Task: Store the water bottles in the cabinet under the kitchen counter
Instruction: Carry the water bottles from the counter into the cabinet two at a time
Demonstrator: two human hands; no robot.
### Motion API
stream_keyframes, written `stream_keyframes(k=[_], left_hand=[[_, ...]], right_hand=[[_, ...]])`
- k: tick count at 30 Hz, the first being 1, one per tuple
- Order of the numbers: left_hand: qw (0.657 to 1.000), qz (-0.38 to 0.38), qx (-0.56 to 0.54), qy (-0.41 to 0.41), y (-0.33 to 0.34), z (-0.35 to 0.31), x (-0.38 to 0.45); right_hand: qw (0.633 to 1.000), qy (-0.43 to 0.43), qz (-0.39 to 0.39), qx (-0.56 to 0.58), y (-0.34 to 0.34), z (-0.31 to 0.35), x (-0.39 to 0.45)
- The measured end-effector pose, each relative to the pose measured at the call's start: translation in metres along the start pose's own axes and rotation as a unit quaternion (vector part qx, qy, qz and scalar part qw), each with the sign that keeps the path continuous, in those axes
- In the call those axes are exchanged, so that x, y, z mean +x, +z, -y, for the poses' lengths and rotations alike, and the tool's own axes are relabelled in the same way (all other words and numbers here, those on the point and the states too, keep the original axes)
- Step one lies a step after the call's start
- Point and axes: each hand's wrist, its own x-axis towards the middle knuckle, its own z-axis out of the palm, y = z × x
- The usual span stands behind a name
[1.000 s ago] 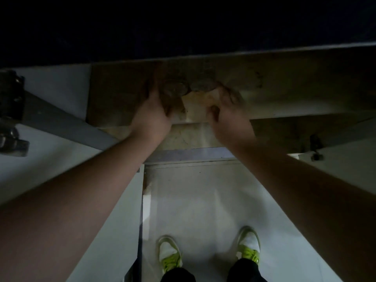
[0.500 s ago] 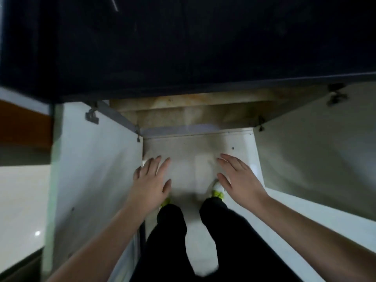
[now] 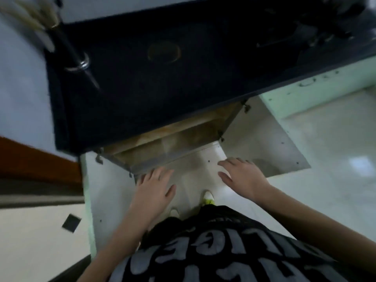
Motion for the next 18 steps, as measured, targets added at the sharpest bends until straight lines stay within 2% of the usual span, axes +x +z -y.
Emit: stream_keyframes(k=[4, 9, 14, 18], left_hand=[[0.996, 0.005, -0.019, 0.086, -0.043, -0.014, 0.033], [0.98, 0.044, 0.038, 0.188, -0.081, -0.048, 0.063], [0.952, 0.028, 0.086, 0.292, -0.086, -0.147, 0.084], [0.92, 0.005, 0.101, 0.378, -0.08, -0.244, 0.091]], right_hand=[[0.992, 0.115, -0.044, 0.012, -0.012, -0.007, -0.03], [0.973, 0.218, -0.072, 0.035, -0.019, -0.034, -0.078], [0.929, 0.342, -0.122, 0.071, -0.02, -0.077, -0.138], [0.901, 0.371, -0.198, 0.104, -0.01, -0.12, -0.19]])
